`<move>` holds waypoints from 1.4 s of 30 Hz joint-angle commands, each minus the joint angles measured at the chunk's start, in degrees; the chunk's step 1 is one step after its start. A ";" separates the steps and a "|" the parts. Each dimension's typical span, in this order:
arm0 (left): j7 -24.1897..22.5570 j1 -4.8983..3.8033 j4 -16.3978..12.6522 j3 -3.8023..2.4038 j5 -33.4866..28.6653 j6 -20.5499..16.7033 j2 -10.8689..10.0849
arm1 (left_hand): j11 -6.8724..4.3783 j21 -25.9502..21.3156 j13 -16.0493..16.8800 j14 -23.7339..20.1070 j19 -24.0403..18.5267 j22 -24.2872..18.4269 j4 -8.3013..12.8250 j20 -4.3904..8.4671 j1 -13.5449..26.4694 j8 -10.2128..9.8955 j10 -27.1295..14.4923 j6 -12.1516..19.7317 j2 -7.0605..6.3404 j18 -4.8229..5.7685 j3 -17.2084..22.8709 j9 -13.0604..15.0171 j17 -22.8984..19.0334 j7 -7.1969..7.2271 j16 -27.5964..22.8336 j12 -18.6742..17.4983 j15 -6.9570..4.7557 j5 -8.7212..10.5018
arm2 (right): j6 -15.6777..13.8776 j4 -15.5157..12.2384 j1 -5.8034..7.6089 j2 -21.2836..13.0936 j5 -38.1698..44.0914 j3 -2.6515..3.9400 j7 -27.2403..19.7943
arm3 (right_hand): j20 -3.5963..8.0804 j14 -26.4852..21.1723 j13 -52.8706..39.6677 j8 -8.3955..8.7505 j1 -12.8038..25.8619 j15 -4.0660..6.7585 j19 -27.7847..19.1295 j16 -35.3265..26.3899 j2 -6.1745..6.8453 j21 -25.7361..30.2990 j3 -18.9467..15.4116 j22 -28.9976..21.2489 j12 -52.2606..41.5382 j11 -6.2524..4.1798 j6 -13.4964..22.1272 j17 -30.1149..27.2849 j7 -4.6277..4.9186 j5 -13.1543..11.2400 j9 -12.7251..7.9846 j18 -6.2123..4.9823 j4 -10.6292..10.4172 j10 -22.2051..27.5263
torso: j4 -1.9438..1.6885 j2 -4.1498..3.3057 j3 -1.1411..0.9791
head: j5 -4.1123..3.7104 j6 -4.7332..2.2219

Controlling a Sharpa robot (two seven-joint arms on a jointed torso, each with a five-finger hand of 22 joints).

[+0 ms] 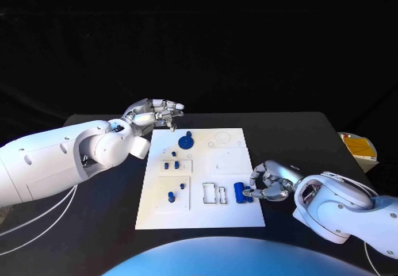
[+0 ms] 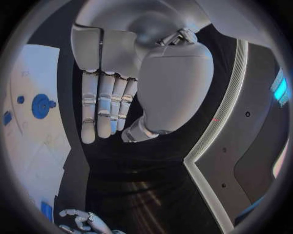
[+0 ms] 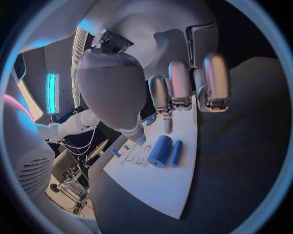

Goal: Assemble the parts on the task board

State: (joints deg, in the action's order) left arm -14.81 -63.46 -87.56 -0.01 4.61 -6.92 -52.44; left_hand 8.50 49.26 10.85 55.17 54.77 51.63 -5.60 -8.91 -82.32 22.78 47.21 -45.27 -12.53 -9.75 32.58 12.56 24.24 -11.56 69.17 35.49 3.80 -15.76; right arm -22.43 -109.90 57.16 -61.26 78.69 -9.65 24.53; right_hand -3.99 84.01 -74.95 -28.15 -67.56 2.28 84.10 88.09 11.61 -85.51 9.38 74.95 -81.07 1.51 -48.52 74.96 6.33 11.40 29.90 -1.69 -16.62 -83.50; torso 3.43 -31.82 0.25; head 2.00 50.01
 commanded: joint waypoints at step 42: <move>-0.60 0.02 -0.38 -0.03 -0.14 0.37 -0.18 | -0.36 -0.17 -0.16 -0.14 -0.06 -0.13 -0.39 -0.16 1.00 0.44 -0.34 0.38 0.08 -0.85 0.03 -0.05 0.13 -0.33 0.25 0.41 0.05 -0.12 | -1.00 5.08 -2.88 8.97 5.49 -0.02 4.37 | 0.48 4.74 -7.65 -0.28 0.33 0.25 4.52 0.31 -2.89 -0.61 -2.39 13.49 -1.08 -0.15 -0.72 8.29 -0.46 1.23 -0.18 0.82 -0.15 -1.49 | 0.00 0.05 0.18 | 1.43 -0.01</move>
State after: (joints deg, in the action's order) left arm -14.76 -63.42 -87.79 0.00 4.58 -6.91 -52.66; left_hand 8.29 49.26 10.79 55.17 54.77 51.57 -5.60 -8.91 -81.79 22.98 47.00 -45.27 -12.45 -9.75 32.57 12.56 24.28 -11.56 69.17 35.72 3.80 -15.76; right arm -23.55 -104.86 54.37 -52.41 83.45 -9.65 28.24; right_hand -4.00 84.01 -74.92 -28.15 -67.33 2.27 84.10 88.09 9.27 -85.97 7.41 74.92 -81.89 1.30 -48.92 74.93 5.93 12.42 29.80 -1.70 -16.81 -83.70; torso 3.41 -31.82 0.37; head 3.41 50.00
